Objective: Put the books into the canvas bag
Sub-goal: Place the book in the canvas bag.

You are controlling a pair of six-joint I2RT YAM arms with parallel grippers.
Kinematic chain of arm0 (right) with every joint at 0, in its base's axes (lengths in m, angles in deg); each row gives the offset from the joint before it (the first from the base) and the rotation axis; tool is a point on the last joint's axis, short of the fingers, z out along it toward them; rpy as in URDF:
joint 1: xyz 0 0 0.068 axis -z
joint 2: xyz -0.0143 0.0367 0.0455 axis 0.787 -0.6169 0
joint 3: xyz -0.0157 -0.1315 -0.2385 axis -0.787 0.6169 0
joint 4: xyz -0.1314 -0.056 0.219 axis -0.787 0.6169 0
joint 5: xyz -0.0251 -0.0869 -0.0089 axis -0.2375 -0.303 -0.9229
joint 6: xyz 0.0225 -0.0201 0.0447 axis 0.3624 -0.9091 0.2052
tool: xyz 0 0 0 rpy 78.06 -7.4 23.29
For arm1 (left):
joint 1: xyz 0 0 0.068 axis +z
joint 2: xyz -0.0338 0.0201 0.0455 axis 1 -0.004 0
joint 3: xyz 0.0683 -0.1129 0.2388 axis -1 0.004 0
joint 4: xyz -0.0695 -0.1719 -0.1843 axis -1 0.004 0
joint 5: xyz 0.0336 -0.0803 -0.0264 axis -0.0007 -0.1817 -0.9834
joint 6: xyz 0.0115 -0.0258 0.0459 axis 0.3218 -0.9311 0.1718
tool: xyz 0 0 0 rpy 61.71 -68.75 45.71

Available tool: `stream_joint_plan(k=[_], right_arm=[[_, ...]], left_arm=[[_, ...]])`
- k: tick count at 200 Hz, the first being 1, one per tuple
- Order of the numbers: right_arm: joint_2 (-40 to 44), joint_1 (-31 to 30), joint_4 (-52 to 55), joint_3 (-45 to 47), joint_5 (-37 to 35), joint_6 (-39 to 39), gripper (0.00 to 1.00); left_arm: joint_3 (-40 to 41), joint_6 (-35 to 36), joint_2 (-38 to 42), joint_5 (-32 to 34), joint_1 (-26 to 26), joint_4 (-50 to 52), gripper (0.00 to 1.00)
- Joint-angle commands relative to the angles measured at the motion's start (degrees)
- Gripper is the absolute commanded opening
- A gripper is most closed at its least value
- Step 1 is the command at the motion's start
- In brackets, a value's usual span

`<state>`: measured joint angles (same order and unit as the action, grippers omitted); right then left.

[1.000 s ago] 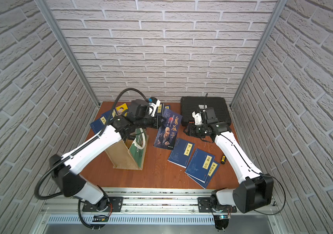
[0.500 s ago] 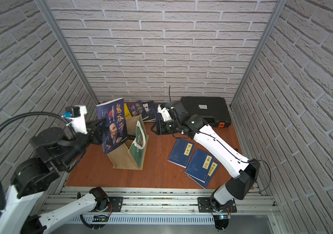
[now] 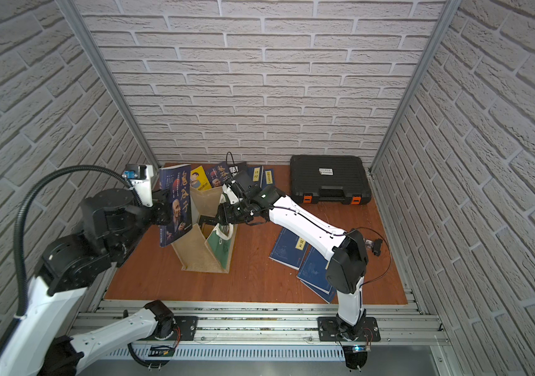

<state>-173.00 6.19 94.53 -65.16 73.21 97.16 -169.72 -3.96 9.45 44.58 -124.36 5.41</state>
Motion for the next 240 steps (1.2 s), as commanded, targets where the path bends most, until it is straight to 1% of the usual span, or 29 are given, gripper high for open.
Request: stream_joint_plan(k=[1,15,24,48,75,101,108,137,163,185,201,216,240], right_arm=[[0.20,0.01,-1.50,-1.28,0.06,0.37,0.55],[0.04,0.01,-1.09,-1.29,0.27,-0.04,0.50],[-0.05,0.01,-0.79,-1.36,0.34,-0.39,0.45],[0.16,0.01,-0.21,-1.24,0.10,-1.33,0.31],[0.24,0.10,0.17,-1.26,-0.39,-2.30,0.18],[0.29,0.10,0.25,-1.15,-0.61,-3.19,0.07],[0.36,0.13,0.26,-1.15,-0.77,-3.44,0.06],[0.80,0.27,0.54,-1.31,-0.93,-4.28,0.06],[1.22,0.36,0.84,-1.59,-0.97,-4.66,0.05],[1.83,0.52,1.30,-1.92,-1.37,-4.99,0.06],[2.24,0.60,1.66,-1.77,-1.95,-5.16,0.05],[2.68,0.84,2.15,-1.59,-2.32,-5.19,0.05],[3.34,1.56,1.83,-0.63,-2.29,-5.17,0.06]], left_arm=[[-3.32,-1.40,-1.87,-9.80,4.64,-7.82,0.00],[-3.94,-2.76,-3.50,-13.81,7.31,-9.07,0.00],[-4.18,-3.30,-4.34,-15.78,8.70,-9.93,0.00],[-4.26,-4.23,-6.39,-18.77,11.01,-11.12,0.00],[-4.47,-6.00,-7.09,-22.24,12.22,-13.04,0.00],[-6.37,-6.77,-6.33,-23.55,12.58,-13.86,0.00],[-6.94,-6.77,-6.01,-23.54,12.57,-13.84,0.00],[-8.25,-6.04,-4.83,-21.98,12.59,-12.50,0.00],[-5.71,-5.17,-4.86,-19.89,12.56,-12.22,0.00],[-2.91,-3.48,-7.44,-18.50,12.94,-11.13,0.00],[-2.46,-3.88,-10.63,-20.77,14.28,-8.25,0.00],[-3.35,-4.64,-13.11,-23.24,14.45,-4.55,0.00],[-2.25,-4.98,-13.04,-24.45,14.51,-2.34,0.00]])
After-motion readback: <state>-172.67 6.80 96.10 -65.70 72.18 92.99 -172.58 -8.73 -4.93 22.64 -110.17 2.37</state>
